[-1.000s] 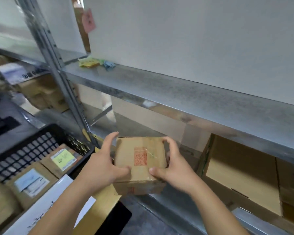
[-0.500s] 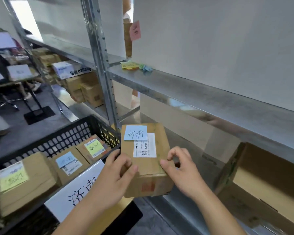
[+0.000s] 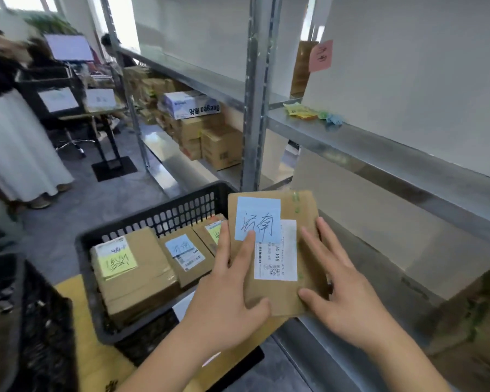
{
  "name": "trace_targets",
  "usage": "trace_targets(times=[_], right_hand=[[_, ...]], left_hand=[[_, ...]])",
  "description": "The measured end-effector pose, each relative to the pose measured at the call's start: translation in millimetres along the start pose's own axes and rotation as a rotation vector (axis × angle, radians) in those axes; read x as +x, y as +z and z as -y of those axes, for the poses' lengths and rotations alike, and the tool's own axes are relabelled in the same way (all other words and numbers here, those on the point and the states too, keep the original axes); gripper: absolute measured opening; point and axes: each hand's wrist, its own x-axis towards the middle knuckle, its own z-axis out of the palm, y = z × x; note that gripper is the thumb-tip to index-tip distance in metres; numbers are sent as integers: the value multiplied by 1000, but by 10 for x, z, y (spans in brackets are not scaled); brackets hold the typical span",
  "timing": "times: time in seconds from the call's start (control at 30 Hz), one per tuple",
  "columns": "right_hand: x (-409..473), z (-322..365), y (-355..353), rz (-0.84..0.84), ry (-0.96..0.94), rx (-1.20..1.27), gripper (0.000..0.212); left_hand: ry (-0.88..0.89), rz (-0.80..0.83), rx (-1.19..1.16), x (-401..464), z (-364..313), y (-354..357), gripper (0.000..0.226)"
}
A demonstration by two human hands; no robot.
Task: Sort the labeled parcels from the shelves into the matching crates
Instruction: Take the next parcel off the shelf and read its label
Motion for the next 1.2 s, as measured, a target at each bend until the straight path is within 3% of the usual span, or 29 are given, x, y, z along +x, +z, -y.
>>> trace_targets(times=[0.17,0.4,0.6,0.8,1.2], right_hand=[[168,443,273,2,-51,-47,108],[659,673,610,117,-147,-51,81],[1200,589,792,165,-173,-42,78],[2000,279,998,260,-213,8,71],[3049,-384,1838,592,-244,111,68]], left_hand=[[17,-94,-17,-176,298,-321,103],[40,-103,-147,-137,815,-500,97],[-45,-125,-136,191,1038,-501,95],[-179,-167,-140,746,1226,-421,93],[-532,-100,-129,1413,1780,58,97]])
